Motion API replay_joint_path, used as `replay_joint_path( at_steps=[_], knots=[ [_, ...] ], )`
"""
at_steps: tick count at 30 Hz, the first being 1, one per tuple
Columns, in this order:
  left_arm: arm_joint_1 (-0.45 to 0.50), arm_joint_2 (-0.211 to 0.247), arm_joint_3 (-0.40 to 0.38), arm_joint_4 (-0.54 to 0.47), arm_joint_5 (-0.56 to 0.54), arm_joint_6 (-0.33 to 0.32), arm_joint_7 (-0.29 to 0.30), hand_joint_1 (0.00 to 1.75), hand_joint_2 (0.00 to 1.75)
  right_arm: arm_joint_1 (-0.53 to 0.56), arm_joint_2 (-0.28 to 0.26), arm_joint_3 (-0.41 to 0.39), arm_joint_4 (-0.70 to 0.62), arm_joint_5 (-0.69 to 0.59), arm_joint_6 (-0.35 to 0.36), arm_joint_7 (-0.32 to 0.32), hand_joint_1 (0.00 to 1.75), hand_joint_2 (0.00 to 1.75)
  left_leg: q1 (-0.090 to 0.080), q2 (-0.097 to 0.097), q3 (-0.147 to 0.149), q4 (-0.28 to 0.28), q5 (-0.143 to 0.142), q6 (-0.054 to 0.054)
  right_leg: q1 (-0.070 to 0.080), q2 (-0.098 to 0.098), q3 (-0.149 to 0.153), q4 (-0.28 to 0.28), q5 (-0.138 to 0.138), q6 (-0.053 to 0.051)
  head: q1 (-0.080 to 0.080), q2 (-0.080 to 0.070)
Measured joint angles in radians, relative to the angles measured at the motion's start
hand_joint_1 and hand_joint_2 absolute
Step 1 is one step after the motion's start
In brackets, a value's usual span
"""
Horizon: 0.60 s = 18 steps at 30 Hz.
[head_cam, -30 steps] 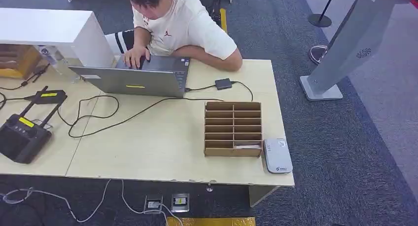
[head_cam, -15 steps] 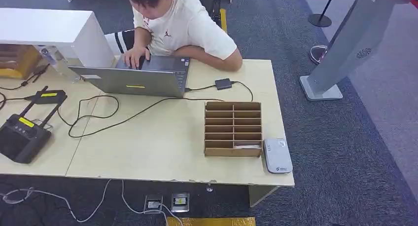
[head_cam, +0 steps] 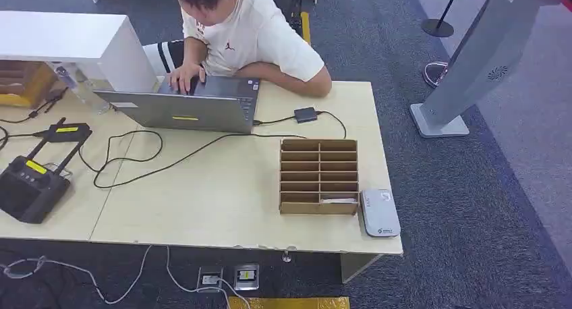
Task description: Pass the card to the sensor for recognition and then transmit it.
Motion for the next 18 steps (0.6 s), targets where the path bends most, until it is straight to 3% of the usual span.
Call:
replay_joint_path(
  at_steps=[18],
  knots=[
    [0.0,0.0,0.0,0.0,0.0,0.0,0.0,0.0,0.0,0.0,0.005,0.01,0.0,-0.002,0.0,0.0,0.0,1.75,0.0,0.0,0.0,0.0,0.0,0.0,0.0,0.0,0.0,0.0,0.0,0.0,0.0,0.0]
  ],
)
